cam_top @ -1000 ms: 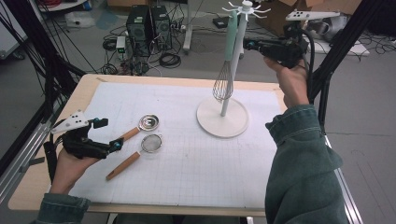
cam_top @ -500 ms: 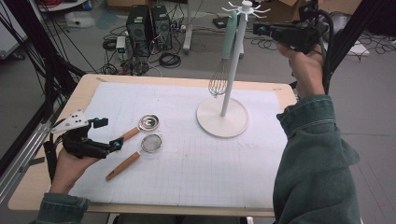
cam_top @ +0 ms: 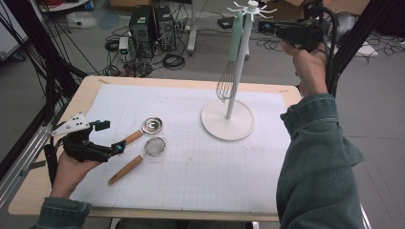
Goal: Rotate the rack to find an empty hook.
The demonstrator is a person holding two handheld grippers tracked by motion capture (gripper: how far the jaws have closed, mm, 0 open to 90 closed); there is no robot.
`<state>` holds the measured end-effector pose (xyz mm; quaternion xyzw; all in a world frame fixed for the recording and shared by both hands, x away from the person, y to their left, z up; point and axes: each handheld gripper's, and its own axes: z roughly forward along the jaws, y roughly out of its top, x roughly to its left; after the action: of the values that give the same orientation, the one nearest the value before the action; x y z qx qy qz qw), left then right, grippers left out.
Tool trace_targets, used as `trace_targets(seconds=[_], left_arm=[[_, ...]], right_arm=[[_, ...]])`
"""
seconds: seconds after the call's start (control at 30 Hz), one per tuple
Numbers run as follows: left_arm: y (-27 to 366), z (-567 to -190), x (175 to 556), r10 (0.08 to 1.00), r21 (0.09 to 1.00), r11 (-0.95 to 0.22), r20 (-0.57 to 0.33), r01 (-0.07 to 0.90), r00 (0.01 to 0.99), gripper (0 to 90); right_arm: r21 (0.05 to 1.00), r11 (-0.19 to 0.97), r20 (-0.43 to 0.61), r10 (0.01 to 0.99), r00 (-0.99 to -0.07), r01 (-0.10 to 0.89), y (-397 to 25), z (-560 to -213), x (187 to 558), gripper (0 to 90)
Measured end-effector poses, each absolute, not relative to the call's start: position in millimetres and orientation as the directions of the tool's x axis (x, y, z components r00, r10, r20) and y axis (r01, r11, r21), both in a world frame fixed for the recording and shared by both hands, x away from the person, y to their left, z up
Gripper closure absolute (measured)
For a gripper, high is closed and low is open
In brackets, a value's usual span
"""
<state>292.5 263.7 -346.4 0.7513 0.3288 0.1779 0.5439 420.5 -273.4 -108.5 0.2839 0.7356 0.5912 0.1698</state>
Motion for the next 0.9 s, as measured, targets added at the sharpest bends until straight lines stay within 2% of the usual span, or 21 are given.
trace_targets(seconds=[0.9], left_arm=[[267,-344,289,0.697,0.933,-0.193,-0.087,0.302,0.712,1.7]], right_arm=[[0.963,0.174,0.047,0.644,-0.764,0.206,-241,-104,422,89.6]])
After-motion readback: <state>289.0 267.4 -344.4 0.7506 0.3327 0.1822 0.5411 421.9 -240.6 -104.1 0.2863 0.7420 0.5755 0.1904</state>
